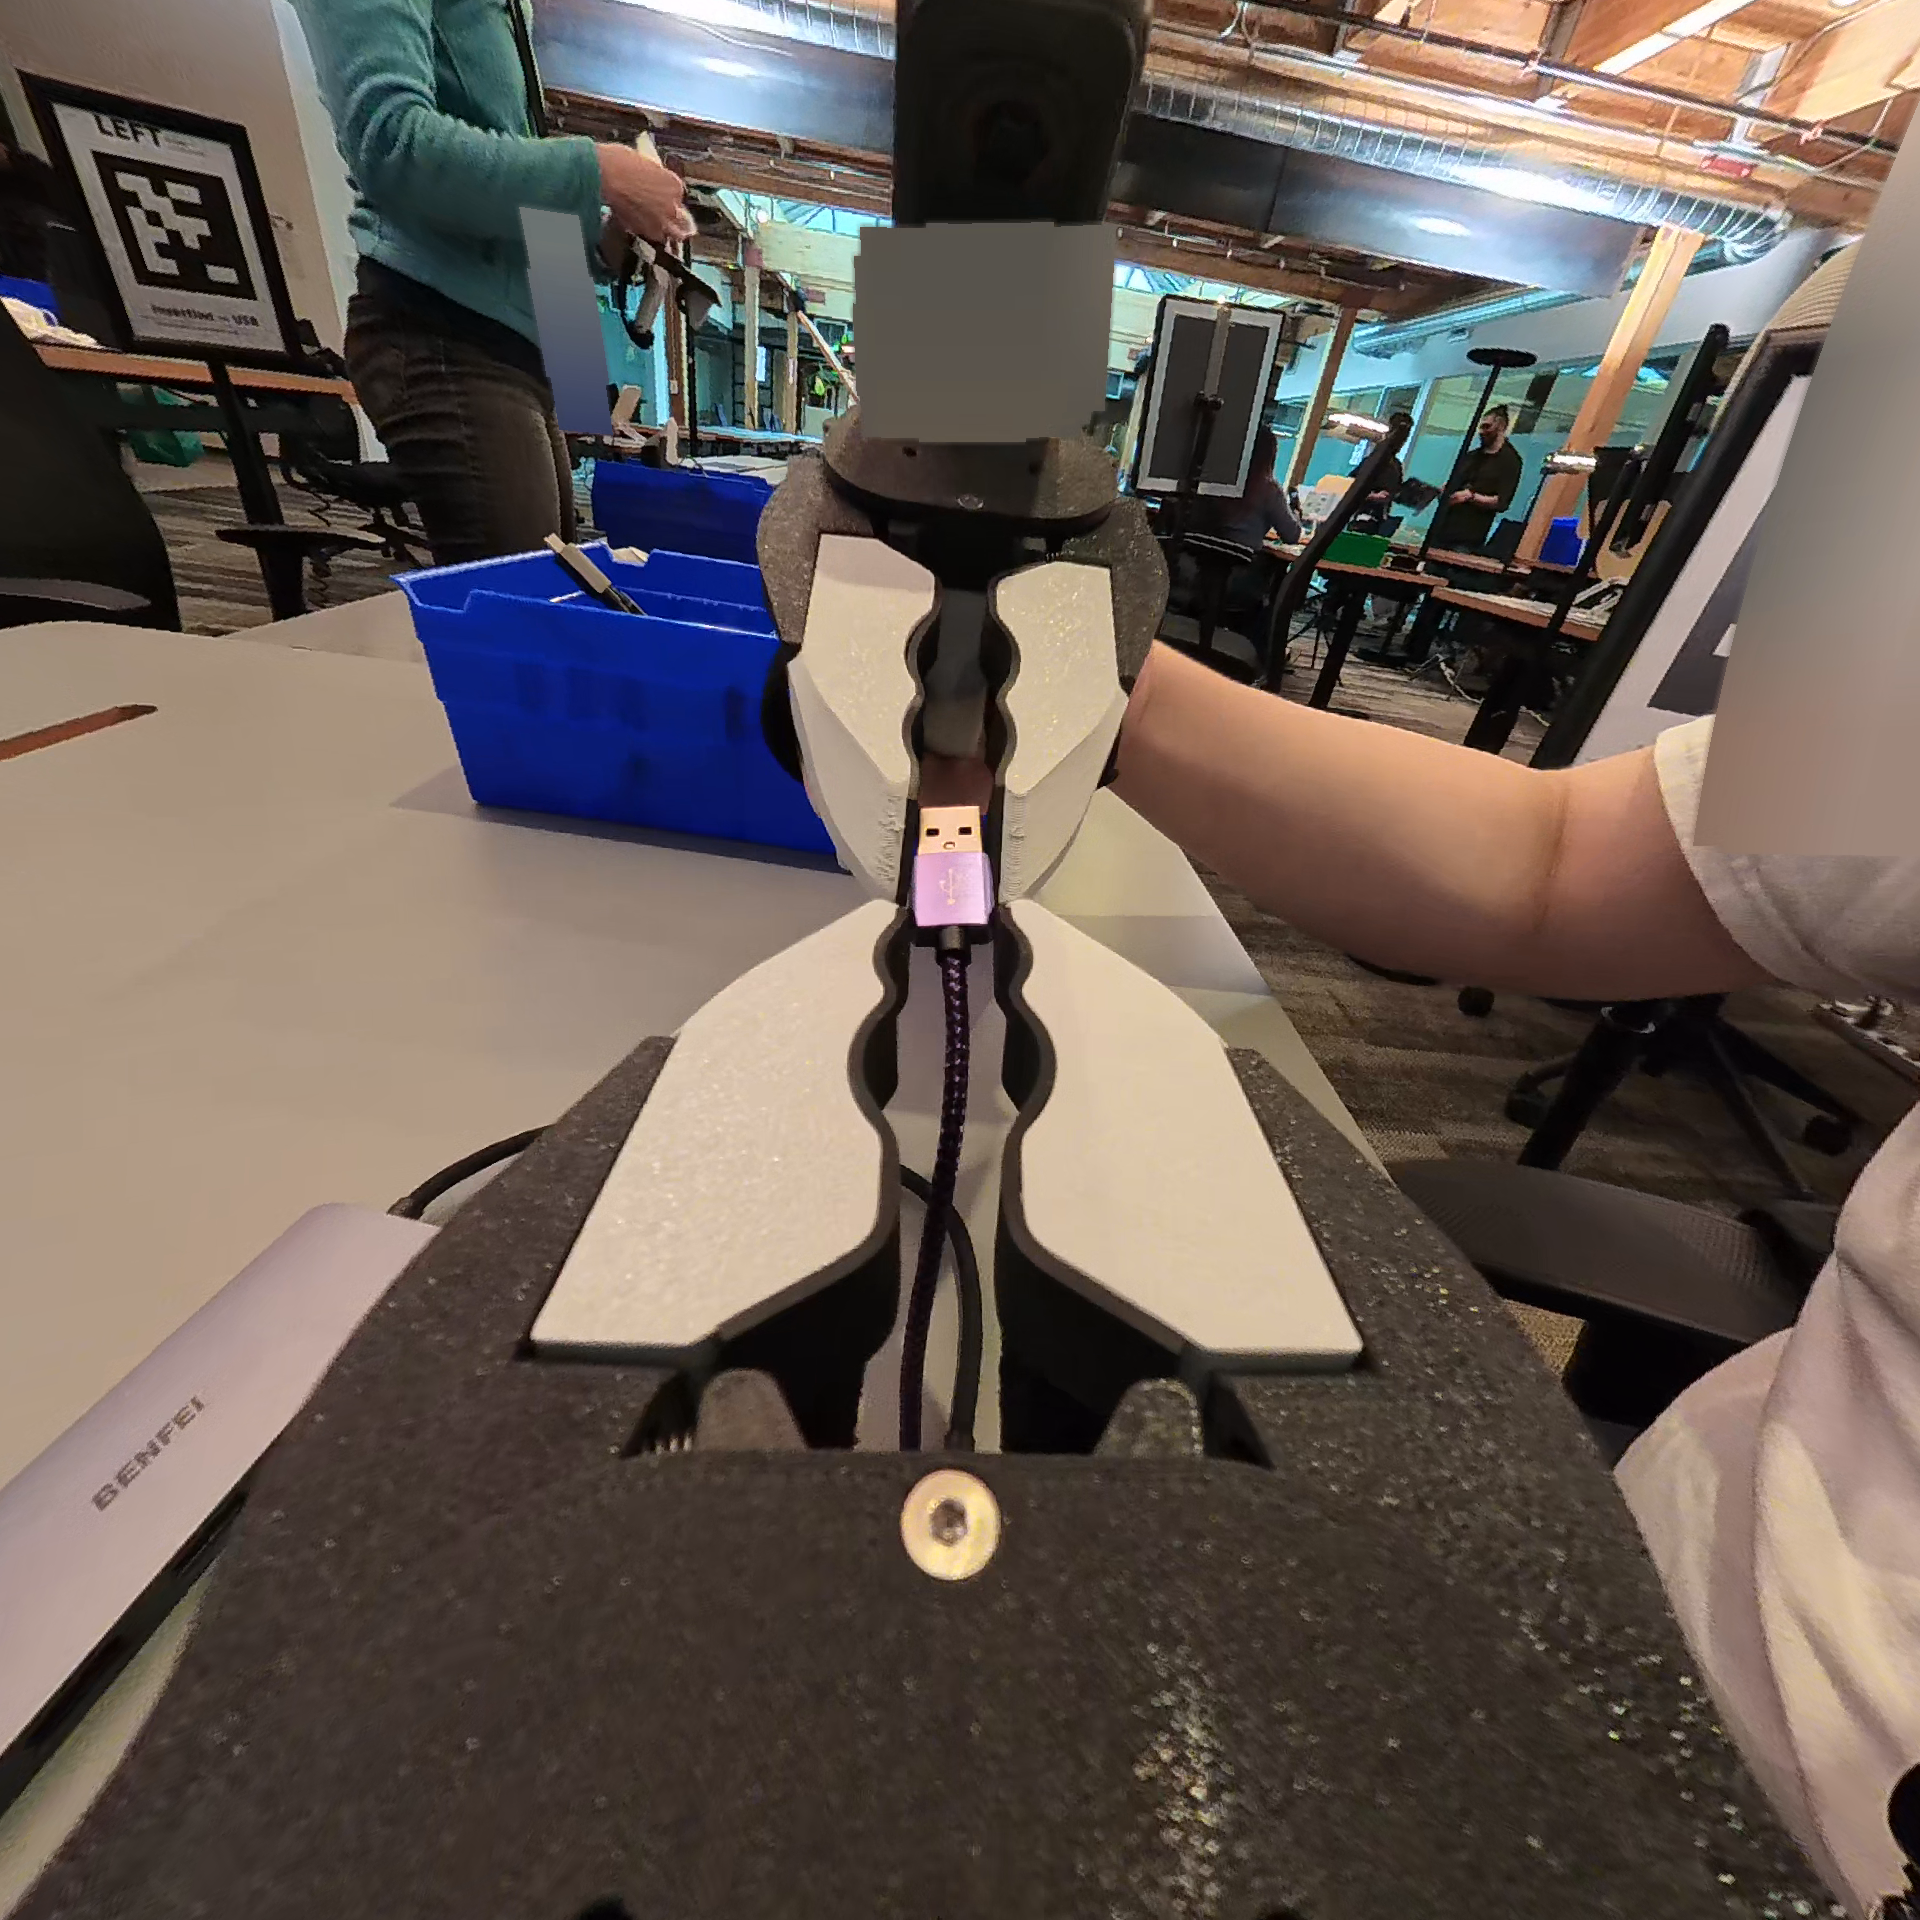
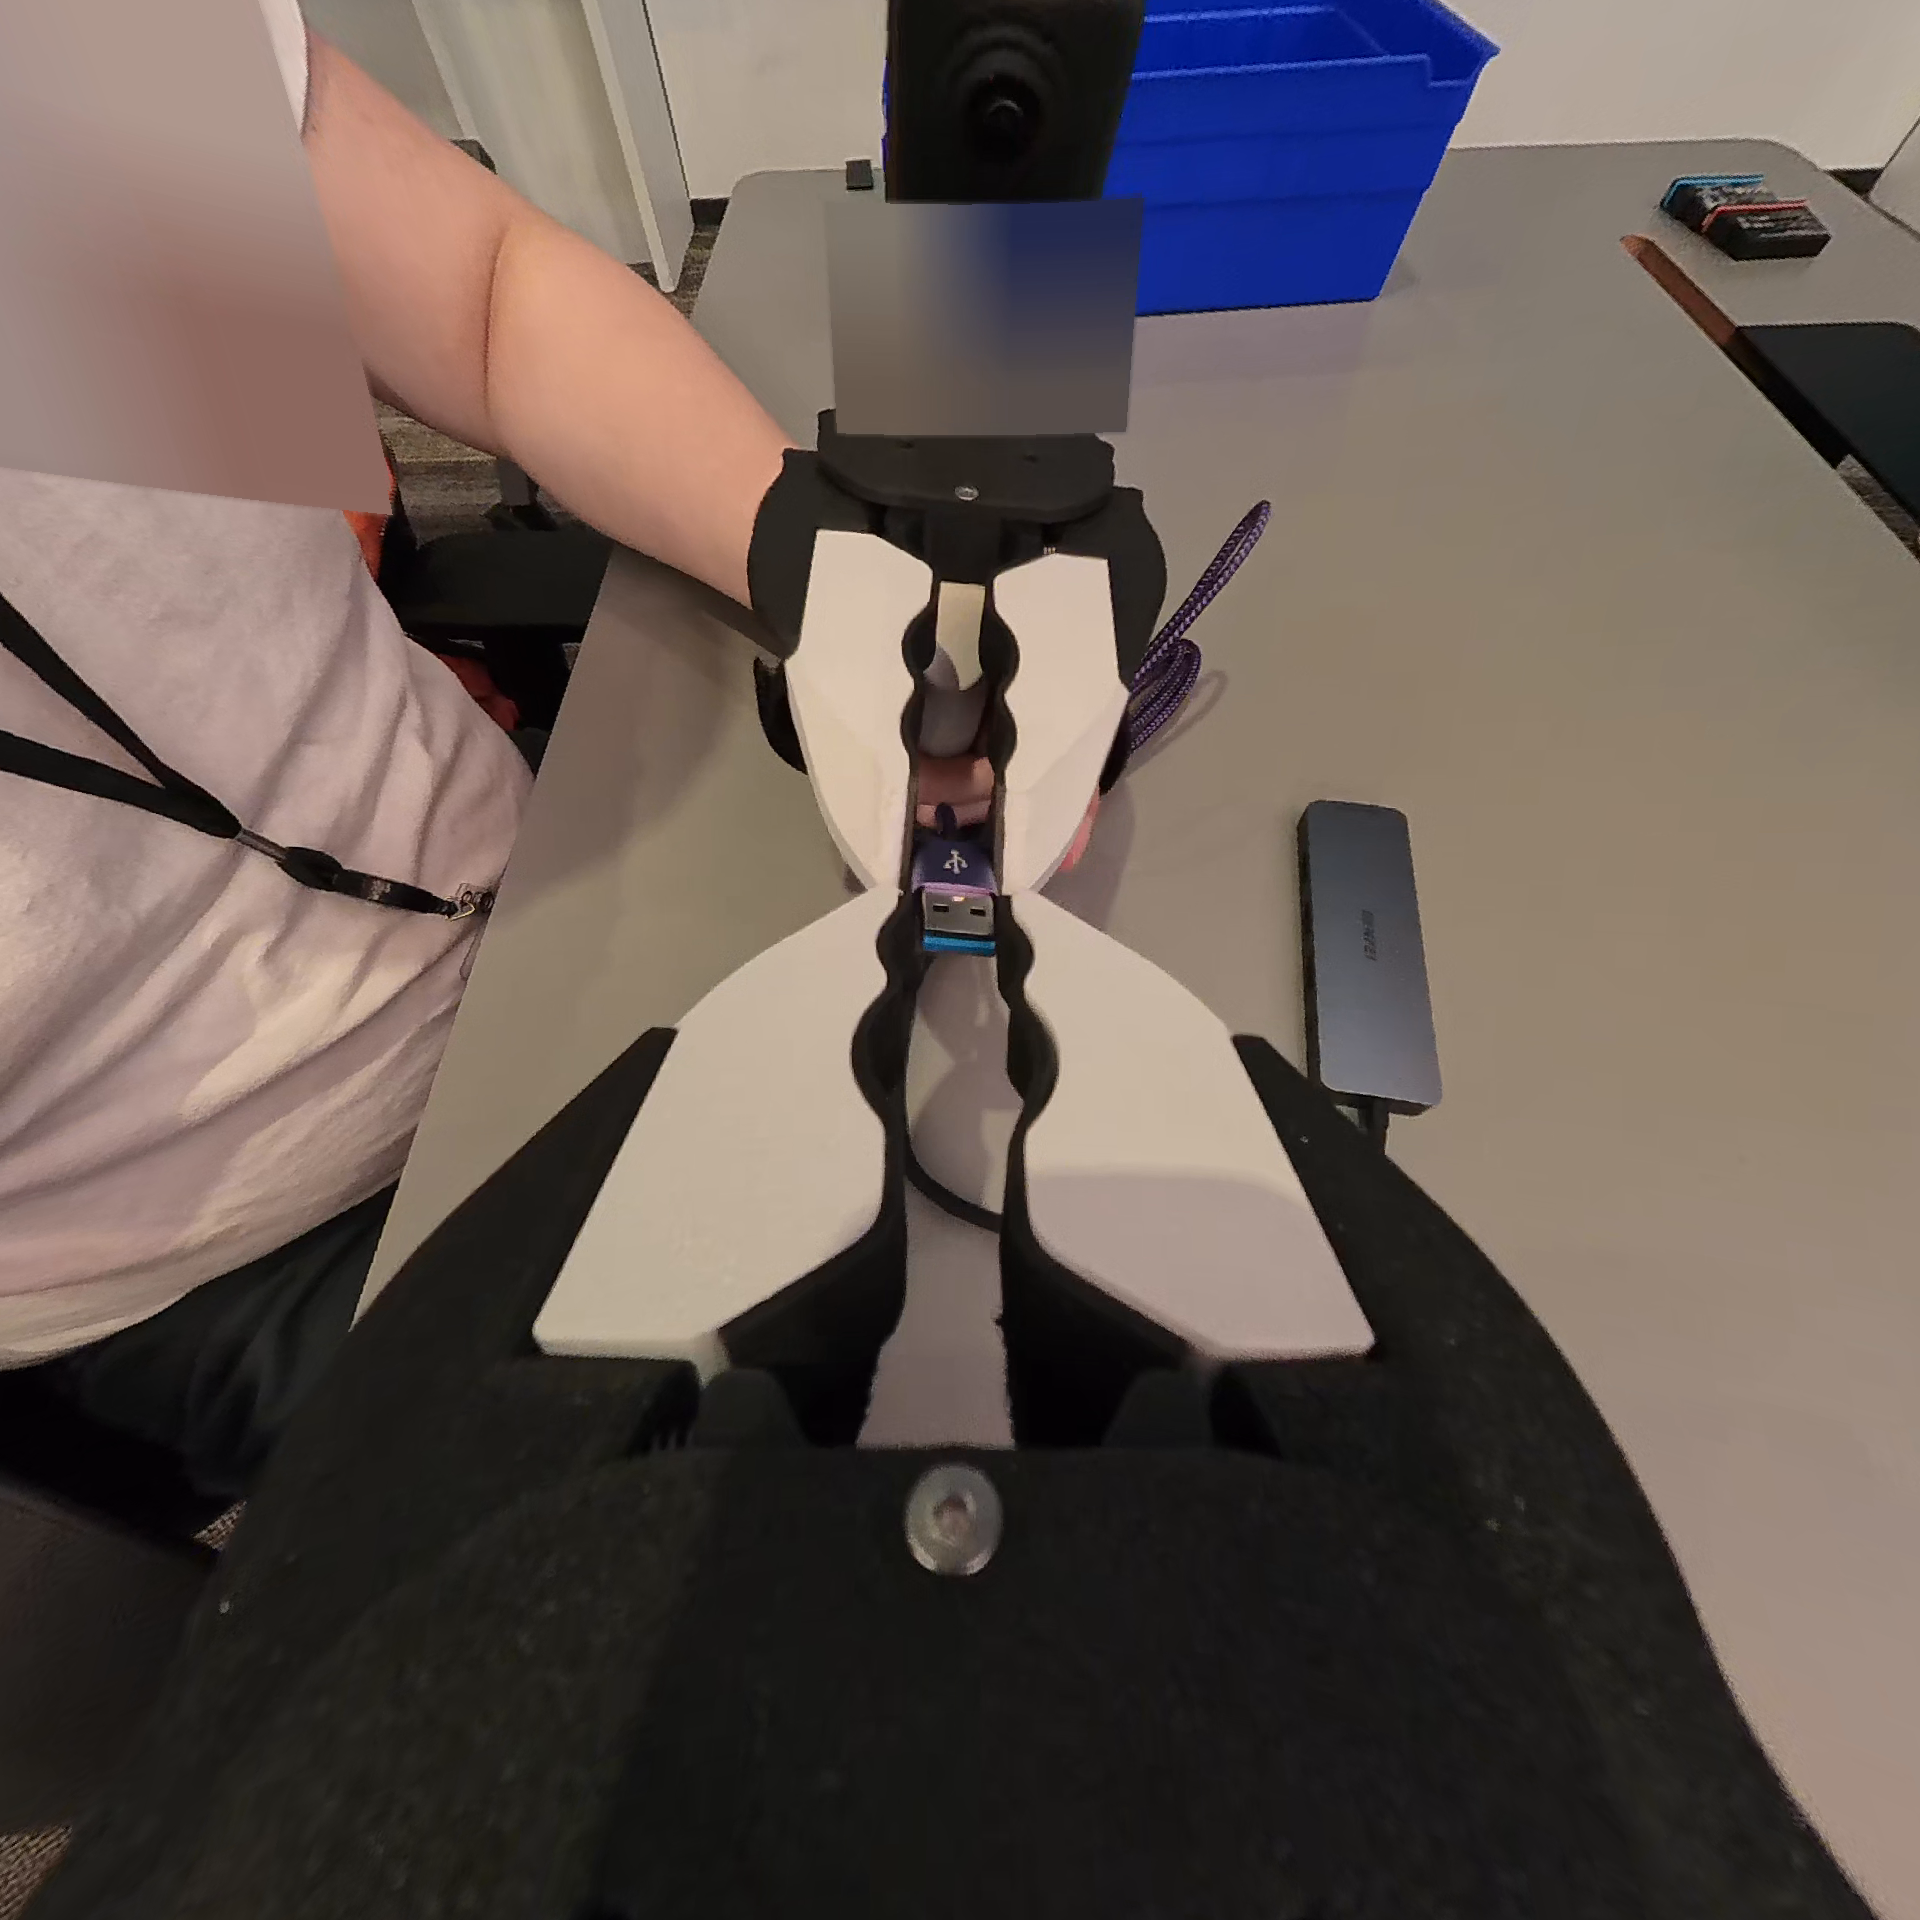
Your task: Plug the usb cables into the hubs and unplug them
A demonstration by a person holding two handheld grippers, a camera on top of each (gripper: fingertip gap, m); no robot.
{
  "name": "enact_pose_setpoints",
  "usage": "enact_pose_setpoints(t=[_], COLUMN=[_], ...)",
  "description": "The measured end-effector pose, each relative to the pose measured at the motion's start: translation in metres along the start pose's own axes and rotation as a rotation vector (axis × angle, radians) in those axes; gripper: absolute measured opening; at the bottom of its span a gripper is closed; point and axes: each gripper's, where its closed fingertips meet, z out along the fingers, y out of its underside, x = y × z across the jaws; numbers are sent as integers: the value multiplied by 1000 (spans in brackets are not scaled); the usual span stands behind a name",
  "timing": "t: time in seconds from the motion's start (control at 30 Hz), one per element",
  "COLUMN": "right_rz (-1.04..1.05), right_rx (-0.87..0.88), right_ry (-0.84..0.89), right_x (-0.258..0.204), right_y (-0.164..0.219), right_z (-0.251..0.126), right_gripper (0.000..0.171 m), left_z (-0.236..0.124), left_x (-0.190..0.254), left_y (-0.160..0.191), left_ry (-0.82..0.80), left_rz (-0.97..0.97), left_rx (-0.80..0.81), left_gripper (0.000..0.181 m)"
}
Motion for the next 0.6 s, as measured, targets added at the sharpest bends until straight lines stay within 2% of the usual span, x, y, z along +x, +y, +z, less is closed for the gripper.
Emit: enact_pose_setpoints(t=[0.4, 0.6], right_rz=[71, 144], right_rx=[-22, 68], right_ry=[104, 130], right_x=[11, 20], right_y=[-1, -7], right_z=[-26, -34], right_gripper=[30, 30], left_z=[8, -13], left_x=[2, -1], left_y=[4, -5], left_ry=[3, -58], left_rz=[0, 86], left_rx=[-61, -115], left_gripper=[15, 14])
